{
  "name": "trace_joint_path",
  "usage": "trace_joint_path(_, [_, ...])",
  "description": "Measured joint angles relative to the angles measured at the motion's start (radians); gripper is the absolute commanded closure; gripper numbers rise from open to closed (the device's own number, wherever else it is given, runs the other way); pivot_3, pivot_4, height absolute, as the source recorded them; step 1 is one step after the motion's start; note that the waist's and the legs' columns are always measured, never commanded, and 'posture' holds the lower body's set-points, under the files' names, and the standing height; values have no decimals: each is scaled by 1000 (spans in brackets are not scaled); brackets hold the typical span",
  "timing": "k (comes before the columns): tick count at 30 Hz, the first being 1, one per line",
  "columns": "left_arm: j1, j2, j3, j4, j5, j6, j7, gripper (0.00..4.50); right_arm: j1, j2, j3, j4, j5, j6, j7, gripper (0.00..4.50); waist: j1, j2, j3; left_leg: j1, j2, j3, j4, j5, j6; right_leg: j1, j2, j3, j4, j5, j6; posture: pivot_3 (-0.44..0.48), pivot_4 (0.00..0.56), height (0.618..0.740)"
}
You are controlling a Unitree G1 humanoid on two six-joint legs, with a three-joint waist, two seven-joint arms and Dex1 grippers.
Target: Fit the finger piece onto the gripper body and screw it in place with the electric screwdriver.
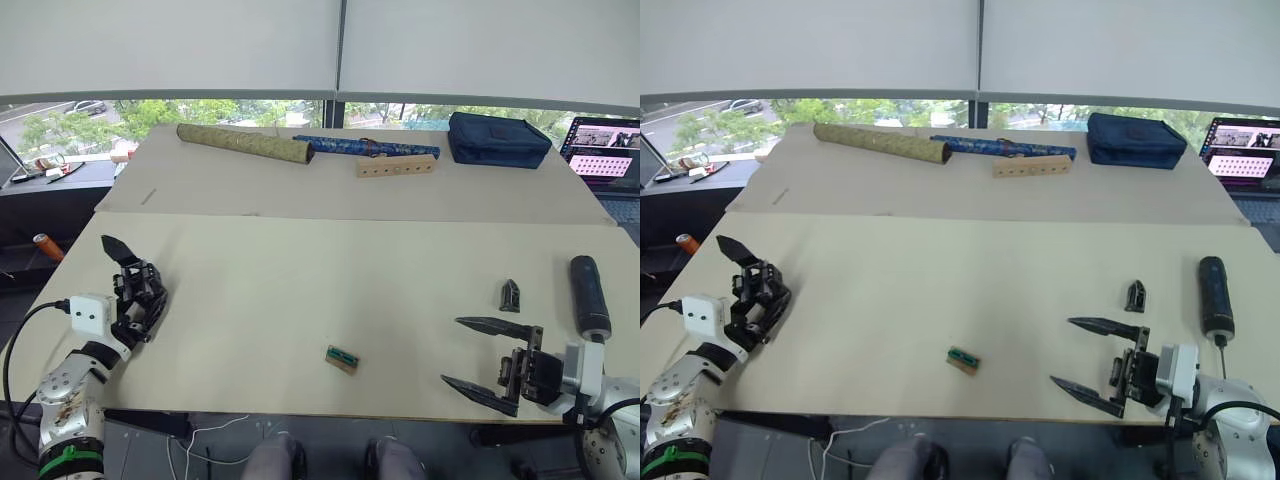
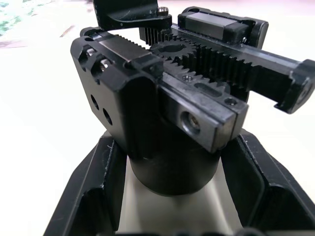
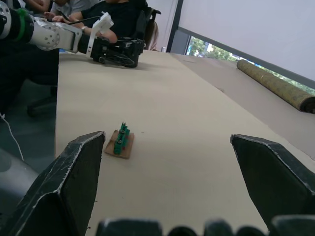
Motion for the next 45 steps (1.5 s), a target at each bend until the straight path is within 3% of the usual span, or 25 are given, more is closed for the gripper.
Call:
trace_joint_path(10, [-29,-99,-296,-438,35,180,36,2202,83,0,-33,14,1,-42,35,0,-12,-6,3,-2,-1,2,-1,1,5,1,1,1,-6,1,2,0,150,740])
trace_joint_path(16, [-39,-165,-512,-459,146,203,31,2202,142,2,-43,-21,1,-45,20,0,-14,-5,4,-1,0,1,-1,1,4,0,2,1,-5,1,2,0,150,740])
trace_joint_path(22, [-71,-241,-626,-418,226,190,40,2202,148,-6,-62,-62,2,-39,-14,0,-8,-4,4,-2,0,1,-1,0,6,0,1,2,-5,1,2,0,150,740])
trace_joint_path(38, [-100,-325,-681,-341,310,161,123,2202,158,-22,-62,-167,0,32,-116,0,1,-3,4,-2,-1,0,0,-3,11,0,-1,1,-5,1,2,0,150,740])
trace_joint_path(45, [-117,-307,-705,-342,357,168,137,2202,158,-38,-62,-171,0,34,-122,0,4,0,2,-1,-1,0,1,-5,16,2,-1,1,-5,1,2,0,150,740])
